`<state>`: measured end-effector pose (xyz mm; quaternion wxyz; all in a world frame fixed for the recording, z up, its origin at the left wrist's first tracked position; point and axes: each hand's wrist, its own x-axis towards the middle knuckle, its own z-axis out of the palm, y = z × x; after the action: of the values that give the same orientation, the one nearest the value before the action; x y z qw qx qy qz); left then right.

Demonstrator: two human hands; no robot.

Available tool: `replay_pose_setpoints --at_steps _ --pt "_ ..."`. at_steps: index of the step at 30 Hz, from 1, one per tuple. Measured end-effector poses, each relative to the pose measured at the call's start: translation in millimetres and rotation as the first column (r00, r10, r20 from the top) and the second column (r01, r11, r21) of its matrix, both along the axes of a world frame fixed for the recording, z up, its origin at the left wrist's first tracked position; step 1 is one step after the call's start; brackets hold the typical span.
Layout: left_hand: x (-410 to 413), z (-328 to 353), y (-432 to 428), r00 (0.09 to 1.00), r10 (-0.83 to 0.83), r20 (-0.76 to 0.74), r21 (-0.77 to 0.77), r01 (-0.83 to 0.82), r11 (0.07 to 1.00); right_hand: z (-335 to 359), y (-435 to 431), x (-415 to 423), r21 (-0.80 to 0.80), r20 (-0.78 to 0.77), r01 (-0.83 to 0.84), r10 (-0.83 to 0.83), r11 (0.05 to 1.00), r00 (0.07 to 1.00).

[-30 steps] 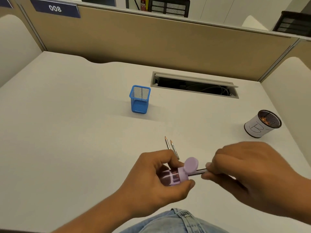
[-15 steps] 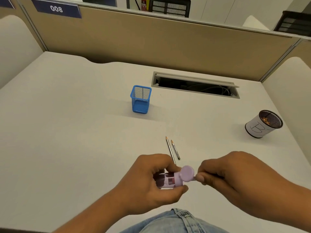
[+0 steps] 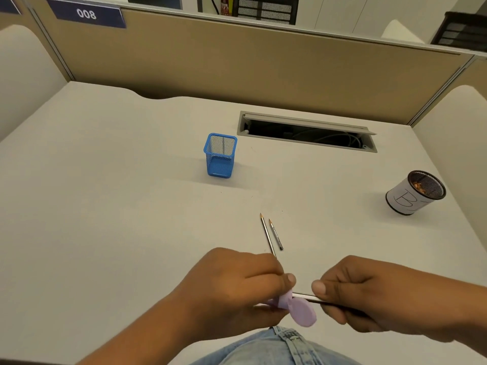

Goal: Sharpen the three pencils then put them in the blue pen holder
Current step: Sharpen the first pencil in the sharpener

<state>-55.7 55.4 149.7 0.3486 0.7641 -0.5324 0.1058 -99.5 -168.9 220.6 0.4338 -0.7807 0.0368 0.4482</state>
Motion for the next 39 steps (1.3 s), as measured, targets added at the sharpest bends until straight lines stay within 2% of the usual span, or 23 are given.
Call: replay_pose_setpoints --at_steps 2,4,7,12,17,22,27,32,39 --pt "3.0 0.2 0.8 0.994 0.037 -0.104 -0.039 -0.041 0.998 1.5 -3.8 1.9 -0.031 0.038 0.0 0.001 1.0 0.999" --pt "6.4 -1.0 2.8 0.953 0.089 -0.289 -0.136 -0.133 0.982 2.2 -7.9 3.3 -0.031 0.077 0.03 -0.028 0.999 0.997" --pt "8.4 -3.8 5.9 0.848 0.147 -0.509 -0.236 -0.302 0.924 0.4 -11.6 4.1 0.022 0.102 0.126 -0.127 0.992 0.987" --pt "3.8 -1.2 5.2 0.668 0.139 -0.731 -0.34 -0.534 0.774 -14.1 -11.4 2.9 0.092 0.166 0.239 -0.251 0.967 0.954" --pt "4.7 -4.3 2.8 0.591 0.087 -0.802 -0.363 -0.598 0.714 -49.2 -7.4 2.7 0.151 0.211 0.455 -0.479 0.877 0.852" --pt "3.9 -8.8 -1.8 0.541 0.086 -0.837 -0.337 -0.632 0.698 -100.9 -5.2 18.5 0.209 0.255 0.655 -0.687 0.726 0.68" --pt "1.1 -13.3 -8.4 0.49 0.06 -0.87 -0.309 -0.635 0.708 -155.3 -14.9 47.7 0.091 0.45 0.748 -0.697 0.657 0.558" --pt "3.4 -17.9 -14.4 0.441 0.058 -0.896 -0.271 -0.644 0.716 -190.2 -33.5 78.6 -0.096 0.579 0.727 -0.556 0.68 0.597" --pt "10.4 -28.5 -21.5 0.351 0.093 -0.932 -0.184 -0.677 0.712 -210.5 -45.9 104.6 -0.186 0.601 0.686 -0.472 0.703 0.645"
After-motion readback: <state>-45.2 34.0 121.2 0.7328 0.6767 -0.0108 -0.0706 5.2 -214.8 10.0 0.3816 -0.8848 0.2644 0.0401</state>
